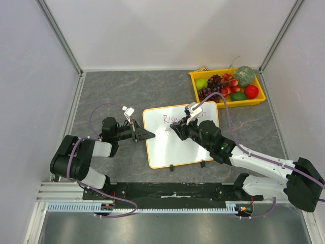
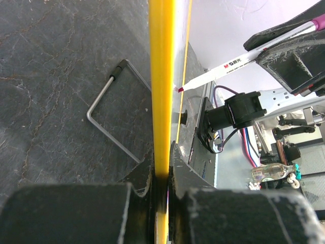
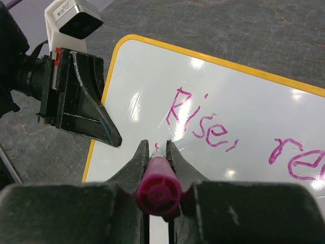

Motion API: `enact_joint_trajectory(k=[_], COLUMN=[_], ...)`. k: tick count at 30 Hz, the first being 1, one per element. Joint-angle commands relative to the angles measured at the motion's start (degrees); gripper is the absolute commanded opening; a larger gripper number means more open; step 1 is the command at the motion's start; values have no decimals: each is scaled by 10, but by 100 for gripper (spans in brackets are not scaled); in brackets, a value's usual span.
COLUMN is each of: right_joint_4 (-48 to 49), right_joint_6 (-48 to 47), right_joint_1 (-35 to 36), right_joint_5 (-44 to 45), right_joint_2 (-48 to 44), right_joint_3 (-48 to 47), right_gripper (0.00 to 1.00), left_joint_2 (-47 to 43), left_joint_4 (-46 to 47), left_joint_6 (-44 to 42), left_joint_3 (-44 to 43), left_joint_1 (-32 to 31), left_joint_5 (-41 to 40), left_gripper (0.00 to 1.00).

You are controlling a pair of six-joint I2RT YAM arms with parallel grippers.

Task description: Write a sentence on the whiteboard

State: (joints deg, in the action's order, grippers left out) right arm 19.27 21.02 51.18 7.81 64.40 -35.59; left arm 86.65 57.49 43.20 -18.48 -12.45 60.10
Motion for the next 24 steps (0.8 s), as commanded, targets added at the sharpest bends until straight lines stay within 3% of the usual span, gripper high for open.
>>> enact_joint_trajectory(k=[1, 24], right_joint_4=[-10, -20], right_joint_6=[0, 11], right_joint_1=[1, 2], right_joint_5=[12, -3], right_joint_2=[-2, -13], right_joint_3=[11, 44], right_gripper=[0, 0], left_joint_2=[18, 25], left_joint_4=[-35, -28], left_joint_6=[-65, -59], left_joint_3=[3, 1], left_joint_1=[-4, -6], left_joint_5=[-12, -9], left_gripper=[2, 2])
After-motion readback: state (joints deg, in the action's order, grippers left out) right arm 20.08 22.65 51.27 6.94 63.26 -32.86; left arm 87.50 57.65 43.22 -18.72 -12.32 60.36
